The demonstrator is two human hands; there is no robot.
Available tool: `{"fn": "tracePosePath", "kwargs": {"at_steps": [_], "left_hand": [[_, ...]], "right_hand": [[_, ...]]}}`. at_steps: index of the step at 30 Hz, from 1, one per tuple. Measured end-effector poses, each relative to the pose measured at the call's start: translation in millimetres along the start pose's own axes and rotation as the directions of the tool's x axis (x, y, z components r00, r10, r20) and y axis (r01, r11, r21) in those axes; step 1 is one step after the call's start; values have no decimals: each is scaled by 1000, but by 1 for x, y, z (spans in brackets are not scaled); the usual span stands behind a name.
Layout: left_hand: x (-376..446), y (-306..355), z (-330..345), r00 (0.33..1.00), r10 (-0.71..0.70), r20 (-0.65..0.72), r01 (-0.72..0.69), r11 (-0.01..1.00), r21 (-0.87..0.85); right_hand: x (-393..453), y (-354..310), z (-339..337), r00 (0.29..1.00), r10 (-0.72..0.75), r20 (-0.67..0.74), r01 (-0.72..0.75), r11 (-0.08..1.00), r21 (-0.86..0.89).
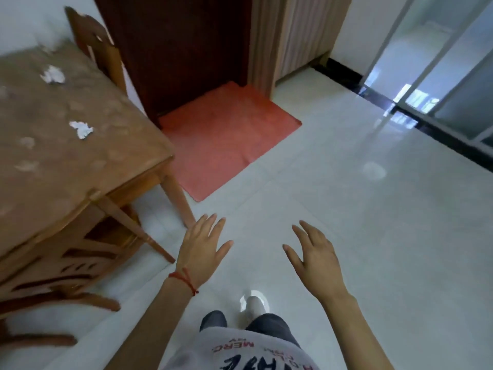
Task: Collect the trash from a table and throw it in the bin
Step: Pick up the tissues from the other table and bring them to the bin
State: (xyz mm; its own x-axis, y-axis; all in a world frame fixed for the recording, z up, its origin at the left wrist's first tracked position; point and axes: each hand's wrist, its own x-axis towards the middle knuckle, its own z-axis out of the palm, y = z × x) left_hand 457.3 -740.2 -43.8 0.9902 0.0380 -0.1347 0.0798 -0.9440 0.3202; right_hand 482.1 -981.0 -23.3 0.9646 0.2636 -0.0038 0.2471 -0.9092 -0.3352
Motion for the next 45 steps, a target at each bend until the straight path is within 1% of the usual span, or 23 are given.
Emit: {"fn": "tracePosePath", "kwargs": {"at_steps": [2, 4, 8, 13, 17, 20, 23, 37, 40, 45], "left_hand": [[0, -4, -2, 995, -83, -50, 83, 996, -15], [-3, -7, -5, 984, -169, -55, 168, 985, -27], [-15, -11, -11, 940, -327, -95, 323, 945, -54], [-27, -22, -11, 878, -454, -152, 441, 891, -110], [-32, -32, -11, 834, -520, -186, 500, 853, -149], [-26, -41, -18, 813, -542, -213, 521, 840, -150], [-11, -55, -29, 806, -545, -232, 524, 839, -149], [97, -166, -97, 810, -504, -301, 498, 861, -103], [115, -185, -103, 803, -517, -295, 499, 855, -142], [150, -212, -110, 770, -556, -314, 516, 831, -209]], "right_hand": [[25, -2, -2, 995, -98, 26, 98, 995, -1], [46, -6, -2, 981, -187, 49, 186, 982, 7], [77, -17, 1, 939, -329, 100, 329, 944, 21], [105, -36, 9, 880, -450, 152, 445, 893, 67], [123, -50, 14, 836, -517, 185, 509, 856, 94], [140, -63, 17, 817, -543, 194, 534, 840, 98], [161, -78, 22, 808, -556, 193, 547, 831, 106], [291, -176, 44, 813, -560, 157, 549, 828, 113], [315, -192, 48, 811, -562, 164, 549, 827, 121], [361, -213, 59, 788, -584, 196, 568, 812, 134]]}}
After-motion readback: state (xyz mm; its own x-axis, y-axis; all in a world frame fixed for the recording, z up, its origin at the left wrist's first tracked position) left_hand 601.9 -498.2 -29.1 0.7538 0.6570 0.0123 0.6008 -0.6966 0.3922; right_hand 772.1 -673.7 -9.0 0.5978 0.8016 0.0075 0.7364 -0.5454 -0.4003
